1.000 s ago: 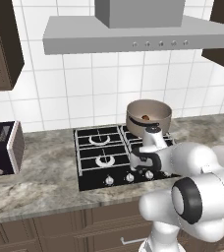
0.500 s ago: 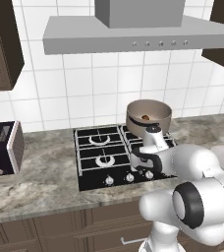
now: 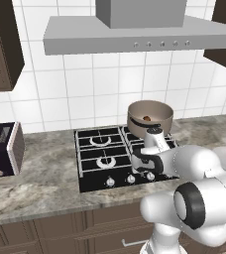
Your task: Retrieve the frozen meat and place it in the pot on a burner. Then turn the burner on.
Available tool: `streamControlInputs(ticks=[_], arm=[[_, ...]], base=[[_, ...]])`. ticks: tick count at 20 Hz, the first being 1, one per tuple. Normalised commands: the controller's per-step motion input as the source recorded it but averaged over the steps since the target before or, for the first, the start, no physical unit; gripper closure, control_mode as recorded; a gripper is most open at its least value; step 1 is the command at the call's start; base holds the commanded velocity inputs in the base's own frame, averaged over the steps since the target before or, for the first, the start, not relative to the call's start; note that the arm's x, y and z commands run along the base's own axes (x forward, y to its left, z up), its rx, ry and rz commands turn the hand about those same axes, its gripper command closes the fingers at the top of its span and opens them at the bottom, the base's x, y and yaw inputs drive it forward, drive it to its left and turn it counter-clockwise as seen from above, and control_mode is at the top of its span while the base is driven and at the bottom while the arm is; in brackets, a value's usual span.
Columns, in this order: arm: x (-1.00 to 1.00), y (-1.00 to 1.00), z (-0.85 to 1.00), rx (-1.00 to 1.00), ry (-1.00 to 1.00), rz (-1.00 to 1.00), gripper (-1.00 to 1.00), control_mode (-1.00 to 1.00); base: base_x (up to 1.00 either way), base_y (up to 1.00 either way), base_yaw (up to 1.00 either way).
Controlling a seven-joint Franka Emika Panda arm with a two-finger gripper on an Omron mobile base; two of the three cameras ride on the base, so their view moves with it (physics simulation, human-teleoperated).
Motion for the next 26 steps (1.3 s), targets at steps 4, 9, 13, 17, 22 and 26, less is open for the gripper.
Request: streamControlInputs(ticks=[4,9,13,17,22,26], arm=[[-0.14,0.00,-0.08,0.00,0.00,0.00,-1.00,-1.00],[-0.09,0.00,-0.01,0.00,0.00,0.00,-1.00,-1.00],[0.00,0.00,-0.07,0.00,-0.06,0.00,-1.00,-1.00],[0.00,0.00,-0.29,0.00,-0.20,0.00,-1.00,-1.00],[0.00,0.00,-0.30,0.00,-0.13,0.00,-1.00,-1.00],[0.00,0.00,-0.46,0.00,0.00,0.00,-1.00,-1.00]], base=[[0.00,0.00,0.00],[0.00,0.00,0.00],[0.00,0.00,0.00],[0.00,0.00,0.00],[0.00,0.00,0.00],[0.00,0.00,0.00]])
